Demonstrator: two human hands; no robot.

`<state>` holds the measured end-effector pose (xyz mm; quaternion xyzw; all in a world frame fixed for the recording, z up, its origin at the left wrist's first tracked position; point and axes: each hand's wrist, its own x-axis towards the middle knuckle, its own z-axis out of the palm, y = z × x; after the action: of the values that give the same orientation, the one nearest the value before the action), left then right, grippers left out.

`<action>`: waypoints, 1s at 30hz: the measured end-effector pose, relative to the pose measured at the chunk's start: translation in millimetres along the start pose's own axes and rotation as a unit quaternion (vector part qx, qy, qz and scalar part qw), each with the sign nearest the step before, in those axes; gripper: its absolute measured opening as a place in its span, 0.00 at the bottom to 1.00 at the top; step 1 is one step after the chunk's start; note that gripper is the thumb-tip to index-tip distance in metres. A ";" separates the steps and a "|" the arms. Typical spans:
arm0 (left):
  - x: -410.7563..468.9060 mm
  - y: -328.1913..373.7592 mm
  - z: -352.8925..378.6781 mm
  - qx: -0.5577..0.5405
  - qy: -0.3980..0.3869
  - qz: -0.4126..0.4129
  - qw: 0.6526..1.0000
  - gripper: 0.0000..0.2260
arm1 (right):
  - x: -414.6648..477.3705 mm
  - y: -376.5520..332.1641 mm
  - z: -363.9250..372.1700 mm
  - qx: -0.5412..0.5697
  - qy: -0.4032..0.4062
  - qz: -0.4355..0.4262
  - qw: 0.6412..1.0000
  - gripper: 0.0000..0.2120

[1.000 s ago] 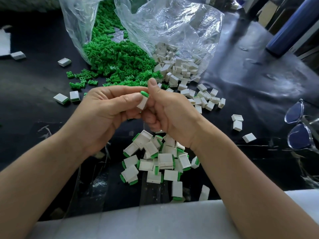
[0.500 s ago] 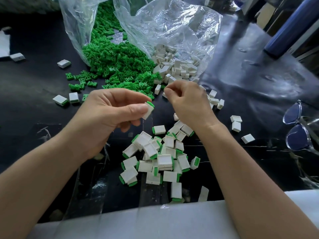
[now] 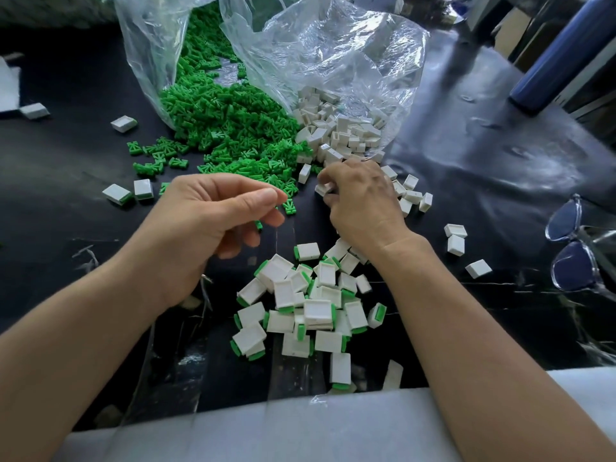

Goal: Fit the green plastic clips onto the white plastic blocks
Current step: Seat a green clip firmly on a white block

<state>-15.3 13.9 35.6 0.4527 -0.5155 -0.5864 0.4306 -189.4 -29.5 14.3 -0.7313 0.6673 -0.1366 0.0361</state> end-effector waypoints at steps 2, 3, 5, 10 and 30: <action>1.3 -0.2 -1.3 -0.008 0.020 -0.008 1.000 0.07 | 0.3 0.0 -1.2 0.008 0.003 0.006 1.000 0.11; 1.8 -0.4 -1.7 -0.012 0.028 -0.012 0.999 0.07 | 0.4 0.0 -1.6 0.009 0.001 0.008 1.000 0.11; 2.7 -0.7 -2.0 -0.017 0.037 -0.017 0.999 0.06 | 0.3 0.0 -2.1 0.006 -0.010 0.010 1.000 0.11; 3.3 -2.0 -2.2 -0.030 0.052 -0.015 0.998 0.06 | -0.4 -0.5 -2.7 0.007 -0.033 0.011 0.999 0.12; 5.0 -6.8 -4.5 0.039 0.061 0.059 0.996 0.09 | -20.0 -27.7 -19.5 0.557 -0.187 0.041 0.808 0.06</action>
<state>-12.3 8.8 28.1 0.4733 -0.5366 -0.5104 0.4770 -168.9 -4.3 36.4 -0.5688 0.4861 -0.3442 0.5672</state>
